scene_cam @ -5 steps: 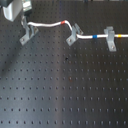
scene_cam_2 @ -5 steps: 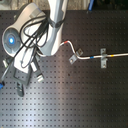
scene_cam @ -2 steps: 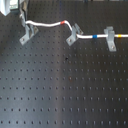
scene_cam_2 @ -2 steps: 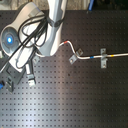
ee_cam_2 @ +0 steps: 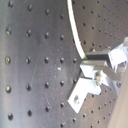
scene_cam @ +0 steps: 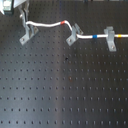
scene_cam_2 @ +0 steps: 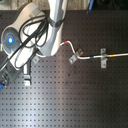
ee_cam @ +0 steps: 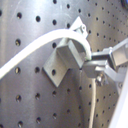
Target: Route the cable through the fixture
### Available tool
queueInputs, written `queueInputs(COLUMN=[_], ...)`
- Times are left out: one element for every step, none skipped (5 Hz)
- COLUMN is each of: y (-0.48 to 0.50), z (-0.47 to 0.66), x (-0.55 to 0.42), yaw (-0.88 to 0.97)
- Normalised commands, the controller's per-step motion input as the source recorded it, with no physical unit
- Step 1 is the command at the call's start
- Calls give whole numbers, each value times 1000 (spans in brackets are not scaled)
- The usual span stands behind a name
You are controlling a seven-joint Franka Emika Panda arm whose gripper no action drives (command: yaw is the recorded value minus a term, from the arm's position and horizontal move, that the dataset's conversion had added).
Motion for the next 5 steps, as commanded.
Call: queueInputs(y=[21,-252,-337,-199,-58], z=[0,2,1,1,0], x=[106,179,-6,-83,-117], yaw=[77,246,434,626,783])
